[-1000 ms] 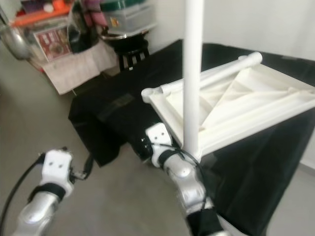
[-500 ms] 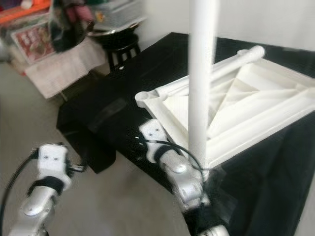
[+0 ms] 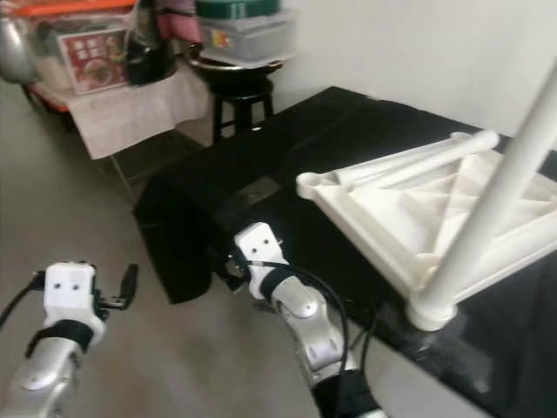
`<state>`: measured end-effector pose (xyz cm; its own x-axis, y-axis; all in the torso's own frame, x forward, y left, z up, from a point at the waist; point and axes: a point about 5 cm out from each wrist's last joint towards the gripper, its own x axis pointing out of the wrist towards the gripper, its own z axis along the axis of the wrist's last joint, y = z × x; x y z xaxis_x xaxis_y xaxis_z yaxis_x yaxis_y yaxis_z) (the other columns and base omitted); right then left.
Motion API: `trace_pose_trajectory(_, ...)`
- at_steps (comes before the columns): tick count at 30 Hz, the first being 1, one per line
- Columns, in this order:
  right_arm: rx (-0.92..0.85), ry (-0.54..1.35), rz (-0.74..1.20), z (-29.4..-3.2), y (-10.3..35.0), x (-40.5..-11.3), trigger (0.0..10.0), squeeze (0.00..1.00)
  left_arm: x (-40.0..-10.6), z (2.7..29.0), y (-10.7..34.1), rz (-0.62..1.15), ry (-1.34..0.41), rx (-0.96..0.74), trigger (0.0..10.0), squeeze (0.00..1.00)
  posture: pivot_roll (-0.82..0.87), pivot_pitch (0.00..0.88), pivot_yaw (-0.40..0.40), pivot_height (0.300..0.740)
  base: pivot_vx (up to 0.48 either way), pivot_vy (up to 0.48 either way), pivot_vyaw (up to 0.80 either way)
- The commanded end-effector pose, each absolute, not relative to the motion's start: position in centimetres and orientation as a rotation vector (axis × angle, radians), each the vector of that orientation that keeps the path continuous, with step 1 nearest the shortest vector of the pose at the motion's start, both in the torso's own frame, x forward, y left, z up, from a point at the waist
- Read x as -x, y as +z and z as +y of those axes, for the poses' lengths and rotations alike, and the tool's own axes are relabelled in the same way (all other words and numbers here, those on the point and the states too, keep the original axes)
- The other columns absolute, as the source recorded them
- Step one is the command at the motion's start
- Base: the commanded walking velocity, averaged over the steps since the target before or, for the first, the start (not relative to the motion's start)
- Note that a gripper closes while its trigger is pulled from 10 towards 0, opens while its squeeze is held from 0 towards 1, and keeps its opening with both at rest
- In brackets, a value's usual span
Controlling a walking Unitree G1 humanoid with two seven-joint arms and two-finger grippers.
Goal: Building children table
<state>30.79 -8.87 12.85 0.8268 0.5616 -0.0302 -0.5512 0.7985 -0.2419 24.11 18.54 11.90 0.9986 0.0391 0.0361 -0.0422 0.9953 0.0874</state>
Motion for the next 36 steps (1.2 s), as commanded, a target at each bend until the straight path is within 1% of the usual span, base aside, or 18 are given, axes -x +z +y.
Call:
trace_pose_trajectory(1, 0.244, 0.599, -0.045, -8.48, 12.92, -30.92, 10.0, 0.0, -24.05, 19.15, 11.98, -0.041, 0.068, -0.101, 10.0, 0.0, -0.09, 0.019, -0.045, 0.74, 0.0, 0.0, 0.0)
trace_pose_trajectory(2, 0.253, 0.598, -0.042, -8.46, 12.82, -30.93, 10.0, 0.0, -24.26, 19.26, 12.07, -0.049, 0.075, -0.106, 10.0, 0.0, -0.1, 0.014, -0.076, 0.74, 0.0, 0.0, 0.0)
trace_pose_trajectory(9, 0.276, 0.598, -0.04, -8.44, 12.7, -30.91, 10.0, 0.0, -24.67, 19.25, 12.23, -0.061, 0.078, -0.112, 10.0, 0.0, -0.1, 0.012, -0.079, 0.74, 0.0, 0.0, 0.0)
trace_pose_trajectory(11, 0.256, 0.584, -0.034, -8.48, 12.79, -31.17, 10.0, 0.0, -24.63, 19.2, 12.16, -0.053, 0.078, -0.128, 10.0, 0.0, -0.08, 0.02, -0.033, 0.74, 0.0, 0.0, 0.0)
trace_pose_trajectory(17, 0.239, 0.571, -0.033, -8.5, 12.85, -31.32, 10.0, 0.0, -24.6, 19.04, 12.09, -0.046, 0.06, -0.154, 10.0, 0.0, -0.08, 0.021, -0.015, 0.74, 0.0, 0.0, 0.0)
trace_pose_trajectory(18, 0.239, 0.57, -0.035, -8.47, 12.87, -31.33, 10.0, 0.0, -24.62, 19.04, 12.09, -0.046, 0.056, -0.159, 10.0, 0.0, -0.08, 0.021, -0.001, 0.74, 0.0, 0.0, 0.0)
trace_pose_trajectory(21, 0.239, 0.569, -0.037, -8.44, 12.88, -31.34, 10.0, 0.0, -24.63, 19.04, 12.09, -0.045, 0.053, -0.163, 10.0, 0.0, -0.08, 0.021, -0.001, 0.74, 0.0, 0.0, 0.0)
trace_pose_trajectory(23, 0.233, 0.563, -0.04, -8.33, 12.92, -31.43, 10.0, 0.0, -24.66, 18.84, 12.07, -0.041, 0.028, -0.196, 10.0, 0.0, -0.07, 0.019, 0.02, 0.74, 0.0, -0.377, 0.0)
trace_pose_trajectory(28, 0.23, 0.562, -0.042, -8.26, 12.94, -31.49, 10.0, 0.0, -24.77, 19.04, 12.14, -0.042, 0.054, -0.191, 10.0, 0.0, -0.07, 0.019, 0.024, 0.74, 0.0, -0.437, 0.0)
trace_pose_trajectory(36, 0.226, 0.563, -0.039, -8.17, 12.9, -31.62, 10.0, 0.0, -24.89, 19.17, 12.08, -0.035, 0.057, -0.182, 10.0, 0.0, -0.07, 0.016, 0.021, 0.74, 0.0, 0.0, 0.0)
